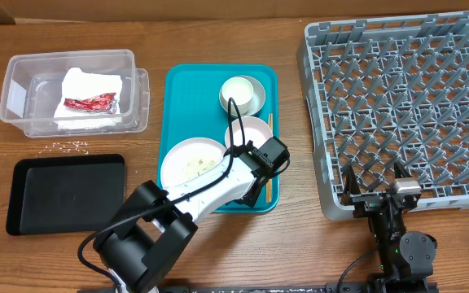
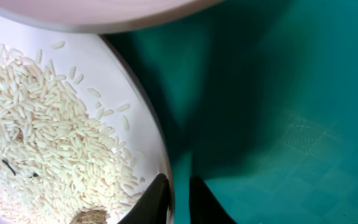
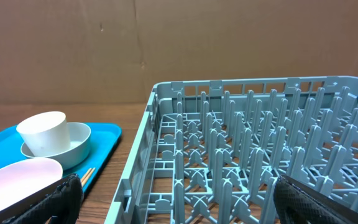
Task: Sort waste into correct bins and load items into the dishwasher
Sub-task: 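Grip the plate rim with the left gripper and lift it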
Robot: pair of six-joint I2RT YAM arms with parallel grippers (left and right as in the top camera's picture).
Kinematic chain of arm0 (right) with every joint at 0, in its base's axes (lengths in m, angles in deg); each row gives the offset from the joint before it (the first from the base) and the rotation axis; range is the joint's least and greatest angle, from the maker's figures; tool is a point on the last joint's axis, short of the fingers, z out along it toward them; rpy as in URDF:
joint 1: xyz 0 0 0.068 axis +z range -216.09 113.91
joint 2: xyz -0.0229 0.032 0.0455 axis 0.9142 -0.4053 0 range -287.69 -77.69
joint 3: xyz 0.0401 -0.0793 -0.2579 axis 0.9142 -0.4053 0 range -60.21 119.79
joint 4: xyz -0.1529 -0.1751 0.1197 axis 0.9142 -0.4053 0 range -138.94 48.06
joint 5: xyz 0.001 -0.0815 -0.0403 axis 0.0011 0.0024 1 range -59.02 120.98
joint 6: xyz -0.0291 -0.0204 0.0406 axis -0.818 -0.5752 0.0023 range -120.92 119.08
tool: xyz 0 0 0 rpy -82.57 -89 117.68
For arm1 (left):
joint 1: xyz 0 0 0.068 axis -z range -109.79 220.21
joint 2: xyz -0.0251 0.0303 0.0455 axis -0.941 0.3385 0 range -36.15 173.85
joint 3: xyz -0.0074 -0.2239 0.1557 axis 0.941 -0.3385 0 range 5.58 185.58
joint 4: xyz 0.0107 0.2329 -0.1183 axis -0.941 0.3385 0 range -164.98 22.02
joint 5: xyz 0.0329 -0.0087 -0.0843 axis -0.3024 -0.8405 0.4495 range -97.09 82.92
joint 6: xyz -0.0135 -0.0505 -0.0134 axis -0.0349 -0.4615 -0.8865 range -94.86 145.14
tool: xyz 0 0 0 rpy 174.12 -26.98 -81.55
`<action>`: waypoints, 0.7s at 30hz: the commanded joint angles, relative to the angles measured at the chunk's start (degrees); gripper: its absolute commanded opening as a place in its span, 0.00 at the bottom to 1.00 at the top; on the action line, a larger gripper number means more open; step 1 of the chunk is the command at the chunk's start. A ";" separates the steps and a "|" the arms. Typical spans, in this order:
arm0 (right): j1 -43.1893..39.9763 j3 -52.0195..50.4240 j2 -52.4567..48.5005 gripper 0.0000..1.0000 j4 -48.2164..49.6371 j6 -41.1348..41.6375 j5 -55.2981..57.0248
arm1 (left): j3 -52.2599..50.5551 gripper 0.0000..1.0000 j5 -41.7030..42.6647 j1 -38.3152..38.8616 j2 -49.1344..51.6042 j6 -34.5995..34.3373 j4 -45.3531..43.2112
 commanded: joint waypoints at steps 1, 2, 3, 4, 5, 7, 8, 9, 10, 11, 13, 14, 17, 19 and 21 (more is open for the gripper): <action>-0.26 -0.59 0.57 1.00 0.35 -0.04 -0.26 | -0.46 0.10 -0.79 -0.33 0.83 -0.50 -0.26; -0.26 -0.59 0.57 1.00 0.35 -0.04 -0.24 | -0.46 0.06 -0.79 -0.33 0.83 -0.50 -0.24; -0.26 -0.59 0.57 1.00 0.35 -0.04 -0.26 | -0.46 0.04 -0.79 -0.33 0.83 -0.50 -0.15; -0.26 -0.59 0.57 1.00 0.35 -0.04 -0.26 | -0.46 0.04 -0.79 -0.33 0.83 -0.52 -0.02; -0.26 -0.59 0.57 1.00 0.35 -0.04 -0.24 | -0.46 0.04 -0.79 -0.33 0.83 -0.55 0.09; -0.26 -0.59 0.57 1.00 0.35 -0.04 -0.26 | -0.46 0.04 -0.79 -0.33 0.83 -1.20 0.44; -0.26 -0.59 0.57 1.00 0.35 -0.04 -0.24 | -0.46 0.04 -0.81 -0.33 0.83 -1.44 0.57; -0.26 -0.59 0.57 1.00 0.35 -0.04 -0.24 | -0.44 0.04 -0.79 -0.33 0.81 -1.60 0.74; -0.26 -0.59 0.57 1.00 0.35 -0.04 -0.24 | -0.39 0.04 -0.79 -0.33 0.81 -1.60 0.98; -0.26 -0.59 0.57 1.00 0.35 -0.04 -0.24 | -0.26 0.04 -0.79 -0.33 0.81 -1.66 1.44; -0.26 -0.59 0.57 1.00 0.35 -0.04 -0.26 | 0.26 0.04 -0.79 -0.33 0.81 -2.01 2.78; -0.26 -0.59 0.57 1.00 0.35 -0.04 -0.26 | 0.74 0.04 -0.85 -0.33 0.81 -2.21 3.76; -0.26 -0.59 0.57 1.00 0.35 -0.04 -0.26 | 2.62 0.04 -0.90 -0.31 0.81 -2.23 6.40; -0.26 -0.59 0.57 1.00 0.35 -0.04 -0.24 | 4.33 0.04 -1.53 -0.24 0.81 -2.73 8.37; -0.26 -0.59 0.57 1.00 0.35 -0.04 -0.26 | 6.25 0.04 -2.60 -0.22 0.81 -4.15 10.58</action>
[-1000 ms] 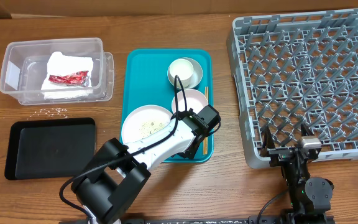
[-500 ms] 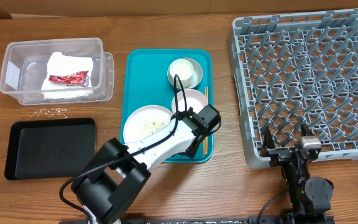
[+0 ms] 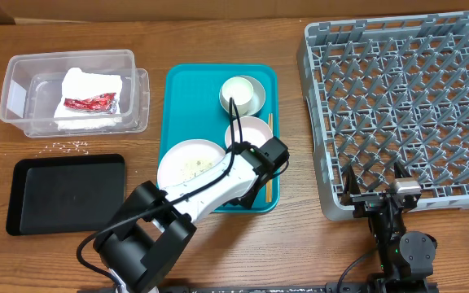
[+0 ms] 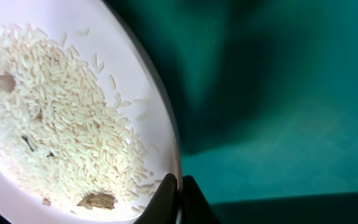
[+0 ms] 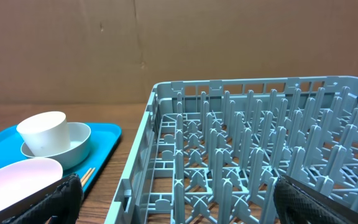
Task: Sort waste into correct bins and load items into the dishwasher
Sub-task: 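Grip the plate rim with the left gripper and lift it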
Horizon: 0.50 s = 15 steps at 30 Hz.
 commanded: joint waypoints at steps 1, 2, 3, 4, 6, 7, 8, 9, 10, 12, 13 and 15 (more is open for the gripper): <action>-0.26 -0.59 0.57 1.00 0.35 -0.04 -0.24 | 4.04 0.04 -1.79 -0.26 0.81 -3.61 2.62; -0.26 -0.59 0.57 1.00 0.35 -0.04 -0.24 | 4.85 0.05 -2.25 -0.26 0.81 -4.07 3.43; -0.26 -0.59 0.57 1.00 0.35 -0.04 -0.24 | 5.62 0.04 -2.62 -0.26 0.81 -4.37 4.28; -0.26 -0.59 0.57 1.00 0.35 -0.04 -0.24 | 6.32 0.04 -2.73 -0.26 0.81 -4.39 5.01; -0.26 -0.59 0.57 1.00 0.35 -0.04 -0.22 | 7.54 0.04 -2.73 -0.26 0.81 -4.44 6.19; -0.26 -0.59 0.57 1.00 0.35 -0.04 -0.22 | 7.96 0.04 -2.73 -0.26 0.81 -4.48 6.62; -0.26 -0.59 0.57 1.00 0.35 -0.04 -0.24 | 8.41 0.05 -2.95 -0.26 0.81 -4.96 7.34; -0.26 -0.59 0.57 1.00 0.35 -0.04 -0.22 | 8.81 0.05 -3.67 -0.26 0.81 -6.03 8.09; -0.26 -0.59 0.57 1.00 0.35 -0.04 -0.22 | 9.20 0.04 -4.44 -0.26 0.81 -7.26 9.03; -0.26 -0.59 0.57 1.00 0.35 -0.04 -0.22 | 10.23 0.04 -6.25 -0.26 0.81 -9.35 11.08; -0.26 -0.59 0.57 1.00 0.35 -0.04 -0.22 | 10.82 0.04 -6.93 -0.26 0.81 -10.23 12.22; -0.26 -0.59 0.57 1.00 0.35 -0.04 -0.22 | 11.91 0.04 -7.19 -0.26 0.81 -10.84 13.75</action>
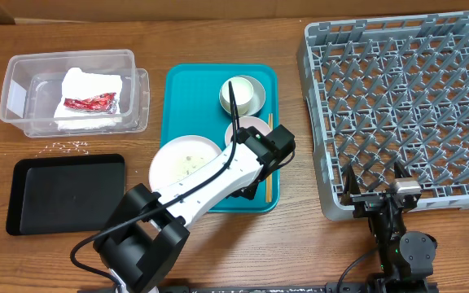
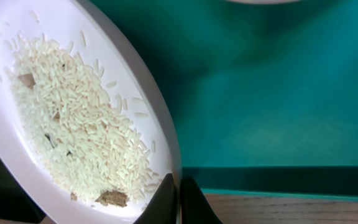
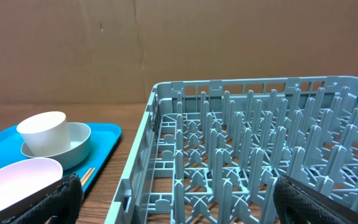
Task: Sort waste into correct bins and load items into the dishwasher
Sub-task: 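Grip the plate rim with the left gripper and lift it, then carry the rice plate left over the black tray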
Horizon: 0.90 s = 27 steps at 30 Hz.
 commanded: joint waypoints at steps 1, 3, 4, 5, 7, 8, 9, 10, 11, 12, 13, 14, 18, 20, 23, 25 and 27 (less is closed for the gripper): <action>-0.26 -0.59 0.57 1.00 0.37 -0.02 -0.24 | 3.28 0.04 -3.80 -0.28 0.81 -4.13 1.99; -0.26 -0.59 0.57 1.00 0.37 -0.02 -0.26 | 4.48 0.04 -4.52 -0.28 0.81 -5.84 4.09; -0.26 -0.59 0.57 1.00 0.37 -0.02 -0.24 | 5.11 0.04 -5.18 -0.28 0.81 -6.99 5.27; -0.26 -0.59 0.57 1.00 0.37 -0.02 -0.26 | 5.77 0.04 -5.88 -0.28 0.81 -8.11 6.47; -0.26 -0.59 0.57 1.00 0.37 -0.02 -0.26 | 7.30 0.04 -6.84 -0.28 0.81 -10.14 8.79; -0.26 -0.59 0.57 1.00 0.37 -0.02 -0.24 | 8.11 0.04 -6.78 -0.33 0.81 -10.43 9.57; -0.26 -0.59 0.57 1.00 0.37 -0.02 -0.24 | 9.18 0.04 -6.73 -0.37 0.81 -10.91 10.58; -0.26 -0.59 0.57 1.00 0.37 -0.02 -0.26 | 10.21 0.04 -6.73 -0.44 0.81 -11.34 11.58; -0.26 -0.59 0.57 1.00 0.37 -0.02 -0.26 | 11.30 0.04 -6.75 -0.52 0.81 -11.76 12.57; -0.26 -0.59 0.57 1.00 0.37 -0.02 -0.26 | 12.46 0.04 -6.80 -0.72 0.79 -12.15 13.57; -0.26 -0.59 0.57 1.00 0.37 -0.02 -0.24 | 13.86 0.04 -6.78 -1.09 0.79 -12.41 14.75; -0.26 -0.59 0.57 1.00 0.37 -0.02 -0.26 | 15.19 0.04 -6.78 -1.53 0.79 -12.81 15.87; -0.26 -0.59 0.57 1.00 0.37 -0.02 -0.26 | 19.34 0.04 -6.82 -4.09 0.76 -14.51 18.84; -0.26 -0.59 0.57 1.00 0.37 -0.02 -0.24 | 20.55 0.04 -6.78 -5.64 0.74 -15.23 19.28; -0.26 -0.59 0.57 1.00 0.37 -0.02 -0.26 | 21.09 0.04 -6.45 -8.98 0.68 -15.32 19.52; -0.26 -0.59 0.57 1.00 0.37 -0.02 -0.24 | 21.09 0.04 -6.05 -11.47 0.68 -15.87 20.48; -0.26 -0.59 0.57 1.00 0.37 -0.02 -0.24 | 21.09 0.04 -6.14 -14.51 0.68 -19.34 22.80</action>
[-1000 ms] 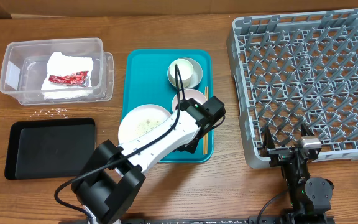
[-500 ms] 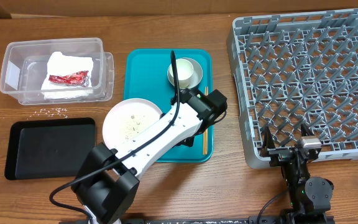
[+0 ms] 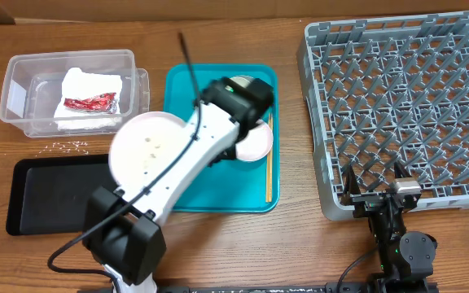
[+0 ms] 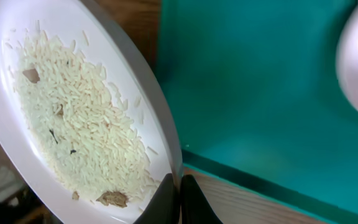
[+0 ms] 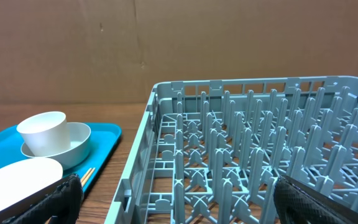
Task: Sort waste into correct bins and load items into the dishwasher
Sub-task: 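Carry the rice plate left over the black tray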
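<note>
My left gripper [image 4: 179,186] is shut on the rim of a white plate [image 4: 73,106] that holds rice and a few scraps. In the overhead view the plate [image 3: 149,150] hangs off the left edge of the teal tray [image 3: 218,191], and the arm hides the fingers. On the tray are a pale pink bowl [image 3: 255,142], chopsticks [image 3: 269,163] and a cup in a bowl [image 3: 251,85]. The grey dish rack [image 3: 397,106] stands at the right. My right gripper [image 5: 185,205] rests open at the rack's near edge.
A clear bin [image 3: 72,89] with a napkin and a red wrapper sits at the back left. A black tray [image 3: 55,191] lies in front of it, partly under the plate. Loose rice grains [image 3: 67,146] dot the table between them.
The left gripper has carried the plate from over the tray's front left part to beyond its left edge, above the black tray's right end. The right arm has not moved.
The left fingers first stood astride the rim of the plate as it lay on the tray. They were then shut on the rim, and later held the plate shifted left and tilted. Now it hangs off the tray's left side.
</note>
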Robot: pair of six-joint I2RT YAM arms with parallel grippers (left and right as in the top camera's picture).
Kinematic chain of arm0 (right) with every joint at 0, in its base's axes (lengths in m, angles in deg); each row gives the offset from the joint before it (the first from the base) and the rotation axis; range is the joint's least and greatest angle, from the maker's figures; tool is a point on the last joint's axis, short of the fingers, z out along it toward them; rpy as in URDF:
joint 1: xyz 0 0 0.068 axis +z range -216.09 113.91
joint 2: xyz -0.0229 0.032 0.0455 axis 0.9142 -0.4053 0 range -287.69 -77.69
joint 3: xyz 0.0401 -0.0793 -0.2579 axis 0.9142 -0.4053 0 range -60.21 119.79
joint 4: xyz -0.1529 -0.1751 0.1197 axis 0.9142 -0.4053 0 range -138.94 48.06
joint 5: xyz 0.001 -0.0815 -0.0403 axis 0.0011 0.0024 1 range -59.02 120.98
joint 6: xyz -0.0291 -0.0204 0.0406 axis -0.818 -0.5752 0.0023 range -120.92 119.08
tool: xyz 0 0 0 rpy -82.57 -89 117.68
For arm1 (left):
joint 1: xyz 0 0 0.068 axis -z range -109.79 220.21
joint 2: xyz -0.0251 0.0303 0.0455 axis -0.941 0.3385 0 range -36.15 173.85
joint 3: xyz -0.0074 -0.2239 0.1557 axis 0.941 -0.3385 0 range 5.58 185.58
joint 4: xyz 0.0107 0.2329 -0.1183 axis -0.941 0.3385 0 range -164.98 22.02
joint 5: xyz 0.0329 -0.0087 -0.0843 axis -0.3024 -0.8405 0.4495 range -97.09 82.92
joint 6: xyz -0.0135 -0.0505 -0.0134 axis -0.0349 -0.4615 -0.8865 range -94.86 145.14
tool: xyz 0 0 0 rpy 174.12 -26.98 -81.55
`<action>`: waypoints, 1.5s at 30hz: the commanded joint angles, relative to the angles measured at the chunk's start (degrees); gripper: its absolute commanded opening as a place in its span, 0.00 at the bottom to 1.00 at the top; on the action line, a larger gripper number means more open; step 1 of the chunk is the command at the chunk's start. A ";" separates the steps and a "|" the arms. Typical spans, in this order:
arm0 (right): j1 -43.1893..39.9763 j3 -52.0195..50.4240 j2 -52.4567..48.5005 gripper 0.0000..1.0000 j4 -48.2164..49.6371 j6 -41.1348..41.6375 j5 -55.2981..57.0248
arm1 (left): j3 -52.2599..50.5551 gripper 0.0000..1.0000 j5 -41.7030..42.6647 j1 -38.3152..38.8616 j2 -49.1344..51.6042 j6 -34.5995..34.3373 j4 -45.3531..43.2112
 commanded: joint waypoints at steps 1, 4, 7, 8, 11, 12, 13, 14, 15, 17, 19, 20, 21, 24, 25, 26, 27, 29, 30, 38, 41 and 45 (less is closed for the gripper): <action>-0.26 -0.59 0.57 1.00 0.37 -0.04 -0.26 | 1.46 0.04 -1.64 -4.98 0.46 -6.21 2.89; -0.26 -0.59 0.57 1.00 0.37 -0.04 -0.24 | 1.46 0.04 -1.57 -9.68 0.46 -7.82 4.79; -0.26 -0.59 0.57 1.00 0.37 -0.04 -0.26 | 1.46 0.04 -0.94 -14.03 0.44 -7.76 4.98; -0.26 -0.59 0.57 1.00 0.37 -0.04 -0.26 | 1.46 0.04 -0.50 -15.61 0.44 -7.76 4.90; -0.26 -0.59 0.57 1.00 0.37 -0.04 -0.26 | 1.46 0.04 0.63 -20.02 0.44 -7.76 4.52; -0.26 -0.59 0.57 1.00 0.37 -0.04 -0.26 | 1.46 0.04 0.79 -21.11 0.44 -7.74 4.52; -0.26 -0.59 0.57 1.00 0.37 -0.04 -0.26 | 1.46 0.04 0.87 -22.69 0.44 -7.74 4.48; -0.26 -0.59 0.57 1.00 0.37 -0.04 -0.26 | 1.46 0.04 0.96 -24.02 0.44 -7.72 4.37; -0.26 -0.59 0.57 1.00 0.37 -0.04 -0.24 | 1.46 0.04 1.05 -25.57 0.44 -7.72 4.26; -0.26 -0.59 0.57 1.00 0.37 -0.04 -0.24 | 1.46 0.04 1.90 -28.11 0.44 -6.78 3.82; -0.26 -0.59 0.57 1.00 0.37 -0.04 -0.26 | 1.46 0.04 4.09 -30.77 0.44 -4.11 2.67; -0.26 -0.59 0.57 1.00 0.37 -0.04 -0.24 | 1.46 0.04 5.27 -32.00 0.44 -2.64 1.90; -0.26 -0.59 0.57 1.00 0.37 -0.04 -0.24 | 1.46 0.04 6.49 -33.38 0.44 -1.01 0.85; -0.26 -0.59 0.57 1.00 0.37 -0.04 -0.24 | 1.46 0.04 8.96 -37.00 0.44 1.81 -1.46; -0.26 -0.59 0.57 1.00 0.37 -0.04 -0.26 | 1.46 0.04 9.49 -38.12 0.44 2.25 -1.84; -0.26 -0.59 0.57 1.00 0.37 -0.04 -0.24 | 1.46 0.04 10.38 -39.34 0.44 3.13 -2.23; -0.26 -0.59 0.57 1.00 0.37 -0.04 -0.26 | 1.46 0.04 11.15 -40.33 0.44 3.91 -2.40; -0.26 -0.59 0.57 1.00 0.37 -0.04 -0.26 | 1.46 0.04 13.38 -42.40 0.44 6.23 -3.21; -0.26 -0.59 0.57 1.00 0.37 -0.04 -0.26 | 1.46 0.04 14.62 -43.34 0.44 7.45 -3.67; -0.26 -0.59 0.57 1.00 0.37 -0.04 -0.24 | 1.46 0.04 29.29 -51.60 0.44 15.34 -7.67; -0.26 -0.59 0.57 1.00 0.37 -0.04 -0.24 | 1.46 0.04 32.96 -54.42 0.44 16.74 -8.17; -0.26 -0.59 0.57 1.00 0.37 -0.04 -0.26 | 1.46 0.04 35.54 -57.72 0.44 18.38 -8.31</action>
